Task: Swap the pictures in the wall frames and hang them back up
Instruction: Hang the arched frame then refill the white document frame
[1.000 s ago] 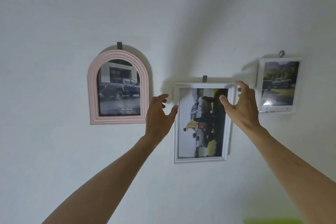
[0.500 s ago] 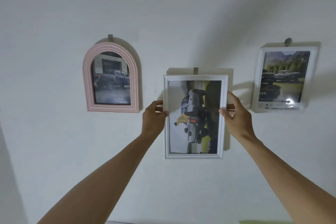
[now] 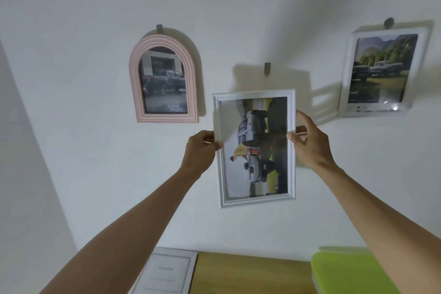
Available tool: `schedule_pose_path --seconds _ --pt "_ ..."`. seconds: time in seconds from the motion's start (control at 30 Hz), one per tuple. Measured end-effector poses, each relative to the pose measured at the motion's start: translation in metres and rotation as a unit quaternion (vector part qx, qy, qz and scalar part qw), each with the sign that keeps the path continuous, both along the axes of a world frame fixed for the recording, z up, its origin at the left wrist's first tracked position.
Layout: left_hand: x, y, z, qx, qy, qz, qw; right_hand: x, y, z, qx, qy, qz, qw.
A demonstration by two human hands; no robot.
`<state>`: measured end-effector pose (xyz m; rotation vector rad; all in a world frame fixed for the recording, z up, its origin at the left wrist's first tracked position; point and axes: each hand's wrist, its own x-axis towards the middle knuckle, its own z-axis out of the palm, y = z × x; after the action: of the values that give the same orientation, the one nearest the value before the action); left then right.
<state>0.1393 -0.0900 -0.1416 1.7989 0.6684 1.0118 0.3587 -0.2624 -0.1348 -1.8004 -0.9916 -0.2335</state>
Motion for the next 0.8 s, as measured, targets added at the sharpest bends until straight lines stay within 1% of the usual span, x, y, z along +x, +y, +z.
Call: schedule_pose_path --seconds 0.17,0.33,0.4,0.47,0.57,0.63,0.7,0.8 --pt "-0.043 -0.004 -0.04 -0.055 0.04 0.001 0.998 -0.032 0.009 -0.052 -0.055 0.04 0.0 0.998" --pt "-0.087 -0.01 -0.074 -0.049 0.094 0.018 0.994 -0.079 0.013 -0.098 -0.139 0.081 -0.03 0.987" --pt "-0.099 -0.013 -0.086 -0.041 0.114 0.022 0.992 -0.107 0.015 -0.104 -0.136 0.103 -0.012 0.985" --pt "-0.11 -0.021 -0.099 -0.029 0.124 0.027 0.992 -0.139 0.017 -0.105 -0.135 0.129 0.034 0.982" --pt "-0.118 -0.038 -0.12 -0.018 0.114 0.033 0.993 -0.178 0.026 -0.106 -0.128 0.16 0.085 0.975" --pt "-0.119 -0.052 -0.134 -0.002 0.118 0.043 0.992 -0.195 0.034 -0.106 -0.093 0.213 0.094 0.968" --pt "-0.121 -0.067 -0.146 0.029 0.14 0.054 0.988 -0.208 0.041 -0.103 -0.083 0.266 0.096 0.956" --pt "-0.12 -0.083 -0.159 0.071 0.154 0.069 0.983 -0.218 0.048 -0.101 -0.102 0.278 0.062 0.953"
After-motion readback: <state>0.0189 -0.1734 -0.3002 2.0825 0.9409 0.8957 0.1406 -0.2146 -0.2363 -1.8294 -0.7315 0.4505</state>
